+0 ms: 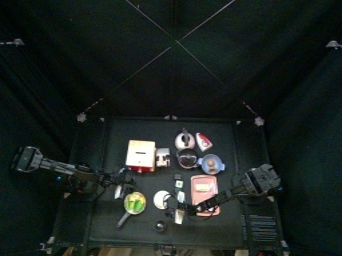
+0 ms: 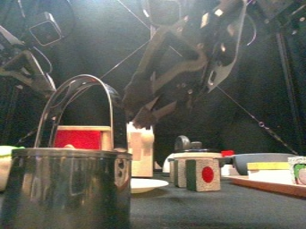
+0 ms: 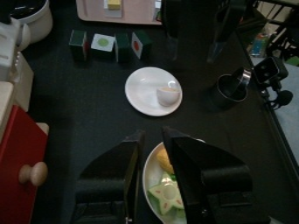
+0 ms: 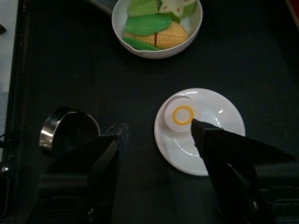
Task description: Grab egg half from small plate
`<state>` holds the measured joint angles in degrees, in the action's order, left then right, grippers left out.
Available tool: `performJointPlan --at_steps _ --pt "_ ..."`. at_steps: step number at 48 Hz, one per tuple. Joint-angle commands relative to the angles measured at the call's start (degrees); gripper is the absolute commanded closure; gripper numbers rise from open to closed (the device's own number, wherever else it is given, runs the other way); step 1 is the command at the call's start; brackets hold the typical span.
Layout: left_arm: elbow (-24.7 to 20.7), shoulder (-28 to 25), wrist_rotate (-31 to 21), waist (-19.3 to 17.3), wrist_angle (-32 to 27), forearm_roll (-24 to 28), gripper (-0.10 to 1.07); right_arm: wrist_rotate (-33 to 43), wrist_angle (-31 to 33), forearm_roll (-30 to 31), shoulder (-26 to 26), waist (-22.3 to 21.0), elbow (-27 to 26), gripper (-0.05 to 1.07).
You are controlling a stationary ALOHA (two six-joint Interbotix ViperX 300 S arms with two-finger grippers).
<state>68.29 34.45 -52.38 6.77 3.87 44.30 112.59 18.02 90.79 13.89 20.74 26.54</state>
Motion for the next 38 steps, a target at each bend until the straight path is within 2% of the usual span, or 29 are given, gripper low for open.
performJointPlan --at_steps 1,17,27,38 --pt "-0.88 0.0 0.0 -0.09 0.18 0.0 0.29 -0.26 -0.79 0.97 0.88 -1.85 -2.9 0.11" --pt "-0.79 0.0 0.0 -0.18 0.09 0.0 0.29 -1.23 -1.23 3.52 2.64 -5.36 -3.78 0.11" --pt "-0.62 0.0 0.0 -0.26 -0.53 -0.44 0.29 -1.14 -4.83 3.25 4.04 -5.71 -4.75 0.11" --pt "-0.62 0.0 0.0 -0.26 -0.7 -0.62 0.29 -1.23 -5.8 3.08 5.98 -5.98 -5.89 0.11"
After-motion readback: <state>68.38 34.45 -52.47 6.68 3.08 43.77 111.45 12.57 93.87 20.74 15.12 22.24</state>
